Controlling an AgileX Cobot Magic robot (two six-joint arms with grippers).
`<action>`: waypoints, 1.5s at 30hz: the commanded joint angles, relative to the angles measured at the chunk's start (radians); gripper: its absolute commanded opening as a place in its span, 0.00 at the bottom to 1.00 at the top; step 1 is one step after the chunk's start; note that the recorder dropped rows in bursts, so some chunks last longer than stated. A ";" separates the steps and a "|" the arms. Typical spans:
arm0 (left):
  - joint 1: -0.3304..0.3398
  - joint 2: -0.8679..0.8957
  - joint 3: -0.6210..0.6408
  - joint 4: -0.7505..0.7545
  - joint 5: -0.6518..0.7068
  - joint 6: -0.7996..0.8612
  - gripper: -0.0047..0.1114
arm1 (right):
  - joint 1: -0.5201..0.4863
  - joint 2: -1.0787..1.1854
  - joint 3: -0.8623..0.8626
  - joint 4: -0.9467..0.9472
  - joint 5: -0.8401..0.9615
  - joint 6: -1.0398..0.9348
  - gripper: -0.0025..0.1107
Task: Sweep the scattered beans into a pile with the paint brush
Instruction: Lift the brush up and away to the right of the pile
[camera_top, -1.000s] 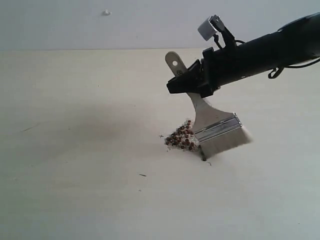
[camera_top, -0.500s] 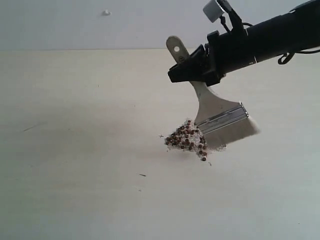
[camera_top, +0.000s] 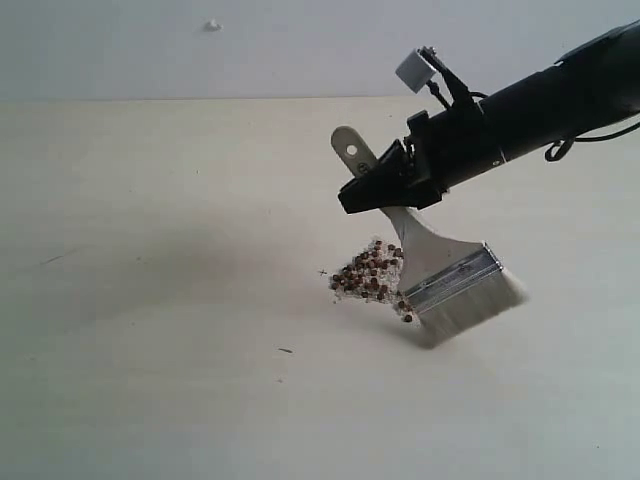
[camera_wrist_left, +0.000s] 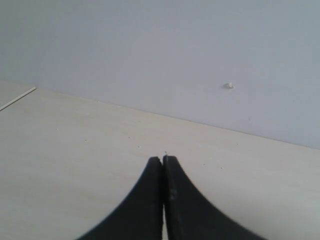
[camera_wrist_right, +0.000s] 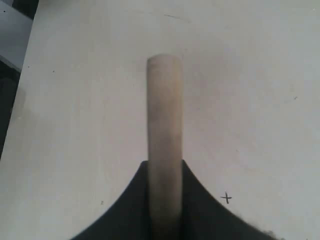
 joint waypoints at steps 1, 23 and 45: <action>0.004 -0.006 0.000 -0.007 -0.004 0.005 0.04 | 0.001 0.015 0.001 0.066 0.009 -0.055 0.02; 0.004 -0.006 0.000 -0.007 -0.004 0.005 0.04 | 0.001 0.002 0.001 0.204 -0.050 -0.153 0.02; 0.004 -0.006 0.000 -0.007 -0.004 0.005 0.04 | -0.058 -0.364 0.342 0.506 -0.612 -0.215 0.02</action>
